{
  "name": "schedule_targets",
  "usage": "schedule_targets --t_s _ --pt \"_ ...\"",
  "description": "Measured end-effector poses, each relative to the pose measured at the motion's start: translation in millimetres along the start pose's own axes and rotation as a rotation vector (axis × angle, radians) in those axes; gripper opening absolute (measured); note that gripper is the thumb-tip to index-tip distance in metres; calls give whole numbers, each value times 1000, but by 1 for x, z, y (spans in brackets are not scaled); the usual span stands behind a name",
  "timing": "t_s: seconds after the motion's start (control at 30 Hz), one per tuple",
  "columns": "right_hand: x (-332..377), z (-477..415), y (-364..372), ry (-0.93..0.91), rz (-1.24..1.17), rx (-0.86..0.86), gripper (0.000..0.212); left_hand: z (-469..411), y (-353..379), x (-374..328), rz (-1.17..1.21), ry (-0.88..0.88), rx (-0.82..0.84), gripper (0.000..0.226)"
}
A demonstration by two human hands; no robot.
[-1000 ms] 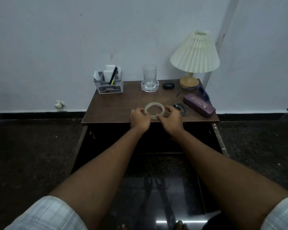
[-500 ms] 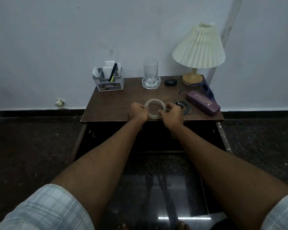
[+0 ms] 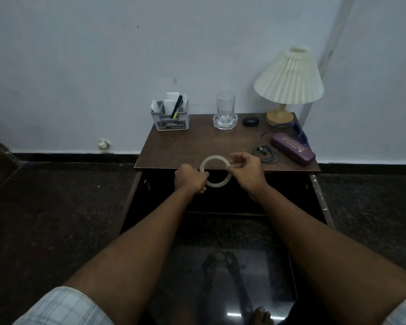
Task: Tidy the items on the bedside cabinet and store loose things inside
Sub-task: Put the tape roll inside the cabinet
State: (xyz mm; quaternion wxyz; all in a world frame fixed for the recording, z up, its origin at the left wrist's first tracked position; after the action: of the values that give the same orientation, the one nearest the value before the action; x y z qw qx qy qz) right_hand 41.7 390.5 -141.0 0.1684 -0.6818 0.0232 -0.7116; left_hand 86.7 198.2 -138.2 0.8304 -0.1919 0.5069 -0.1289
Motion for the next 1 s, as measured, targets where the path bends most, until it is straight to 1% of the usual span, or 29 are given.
schedule_targets --t_s 0.07,0.17,0.23,0.3,0.37,0.43,0.5,0.6,0.7,0.77,0.87,0.97,1.0 --pt "-12 8 12 30 -29 49 30 8 -3 15 -20 -46 10 27" --pt "-31 19 26 63 -18 83 23 16 -2 40 32 -115 -1 30" --pt "-46 28 36 136 -67 119 23 18 0 58 105 -154 -31 28" --pt "-63 33 47 250 -129 170 25 16 3 75 171 -176 -30 26" --pt "-79 33 55 326 -129 211 25 10 11 94 226 -198 8 23" --pt "-90 26 62 360 -130 225 25 1 18 109 286 -214 46 23" --pt "-98 17 67 384 -139 207 24 -13 21 118 342 -207 42 25" --pt "-109 3 72 418 -233 143 21 -37 23 122 405 -181 20 20" --pt "-118 -13 77 422 -280 97 13 -61 30 127 493 -172 69 11" --pt "-125 -25 78 405 -294 50 11 -77 34 128 523 -157 93 16" --pt "-137 -43 81 395 -325 -28 9 -99 36 132 577 -138 58 19" --pt "-146 -58 87 421 -325 -57 24 -118 41 136 626 -136 27 13" --pt "-151 -63 89 445 -319 -56 25 -121 42 137 637 -144 24 13"
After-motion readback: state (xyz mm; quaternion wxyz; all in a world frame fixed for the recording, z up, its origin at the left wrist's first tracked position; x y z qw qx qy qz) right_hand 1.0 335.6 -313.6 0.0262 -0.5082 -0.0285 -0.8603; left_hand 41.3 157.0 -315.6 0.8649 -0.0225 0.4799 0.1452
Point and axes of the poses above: each hand's wrist, its own z-axis away from the middle knuckle, its own y-axis out of the palm, x = y × z, the point moved 7 cm from there along -z, towards the middle knuckle, and after that the axes turned 15 degrees about x, right-handed, at the moved point
